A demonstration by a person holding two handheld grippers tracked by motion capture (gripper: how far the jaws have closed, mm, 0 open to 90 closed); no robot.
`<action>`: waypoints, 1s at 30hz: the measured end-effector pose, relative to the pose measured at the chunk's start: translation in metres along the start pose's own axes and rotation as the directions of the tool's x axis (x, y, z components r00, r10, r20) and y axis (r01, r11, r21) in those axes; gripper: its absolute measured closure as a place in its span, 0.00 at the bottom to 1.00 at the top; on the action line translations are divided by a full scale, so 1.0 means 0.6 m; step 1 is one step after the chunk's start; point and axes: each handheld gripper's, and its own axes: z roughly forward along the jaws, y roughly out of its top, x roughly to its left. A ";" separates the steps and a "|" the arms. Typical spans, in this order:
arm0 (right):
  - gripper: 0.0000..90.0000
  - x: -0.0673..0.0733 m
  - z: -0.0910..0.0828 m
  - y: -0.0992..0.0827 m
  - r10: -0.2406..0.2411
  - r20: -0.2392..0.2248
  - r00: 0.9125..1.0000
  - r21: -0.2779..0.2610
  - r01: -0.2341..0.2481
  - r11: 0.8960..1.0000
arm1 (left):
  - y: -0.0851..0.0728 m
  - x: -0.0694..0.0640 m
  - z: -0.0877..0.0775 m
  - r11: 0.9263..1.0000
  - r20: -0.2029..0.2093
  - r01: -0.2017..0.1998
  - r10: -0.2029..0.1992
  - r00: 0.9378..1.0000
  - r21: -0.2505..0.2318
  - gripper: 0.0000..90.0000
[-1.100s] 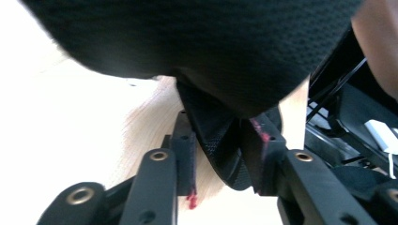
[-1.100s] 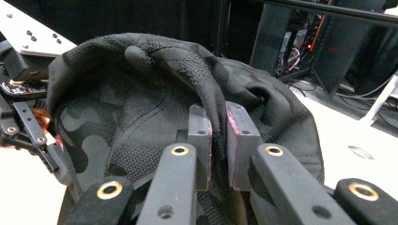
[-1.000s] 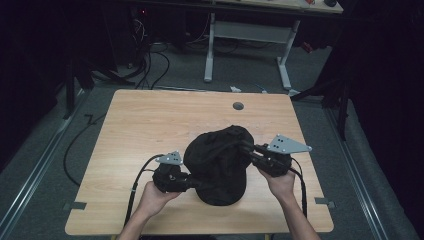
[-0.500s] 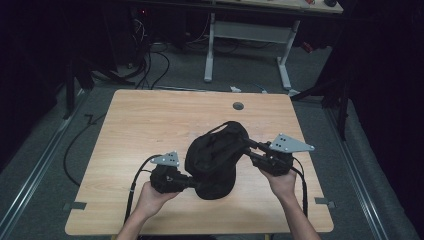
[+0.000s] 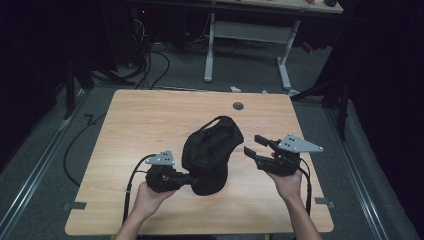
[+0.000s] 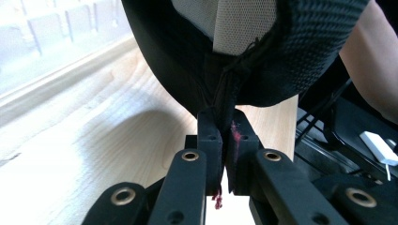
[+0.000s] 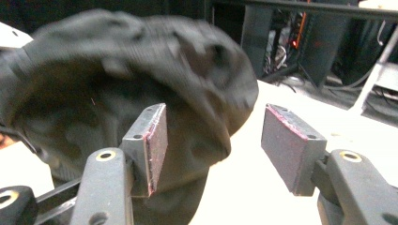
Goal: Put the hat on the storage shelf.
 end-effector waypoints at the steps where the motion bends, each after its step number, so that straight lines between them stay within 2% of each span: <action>1: 0.46 -0.001 -0.001 -0.004 0.004 0.005 1.000 0.012 -0.004 1.000 | 0.000 0.000 -0.002 1.000 -0.003 0.004 -0.004 1.000 -0.008 0.96; 5: 0.45 -0.007 0.000 -0.026 0.024 0.024 0.999 0.055 -0.026 0.998 | 0.001 0.002 -0.010 0.999 -0.026 0.015 -0.016 1.000 -0.041 0.96; 6: 0.45 -0.010 0.002 -0.038 0.036 0.037 0.999 0.082 -0.039 0.996 | 0.001 0.003 -0.011 0.998 -0.033 0.024 -0.026 0.999 -0.055 0.96; 8: 0.45 -0.011 0.004 -0.045 0.042 0.041 0.998 0.092 -0.046 0.995 | 0.002 0.005 -0.016 0.996 -0.049 0.034 -0.038 0.998 -0.078 0.96; 9: 0.45 -0.013 0.008 -0.058 0.046 0.061 0.997 0.127 -0.053 0.990 | 0.002 0.005 -0.019 0.995 -0.057 0.035 -0.040 0.998 -0.090 0.96; 12: 0.45 -0.014 0.013 -0.073 0.037 0.083 0.996 0.158 -0.049 0.986 | 0.004 0.005 -0.026 0.993 -0.085 0.033 -0.043 0.995 -0.117 0.96; 17: 0.44 -0.020 0.025 -0.116 0.052 0.129 0.990 0.241 -0.082 0.967 | 0.009 0.006 -0.034 0.990 -0.121 0.029 -0.046 0.992 -0.140 0.96; 21: 0.45 -0.029 0.034 -0.148 0.063 0.193 0.979 0.312 -0.122 0.942 | 0.019 0.009 -0.040 0.989 -0.149 0.026 -0.048 0.988 -0.148 0.96; 28: 0.45 -0.040 0.041 -0.190 0.073 0.252 0.965 0.376 -0.167 0.911 | 0.030 0.015 -0.046 0.987 -0.187 0.018 -0.049 0.981 -0.162 0.96; 30: 0.45 -0.042 0.042 -0.197 0.073 0.259 0.963 0.385 -0.173 0.907 | 0.032 0.017 -0.048 0.986 -0.201 0.020 -0.054 0.978 -0.168 0.96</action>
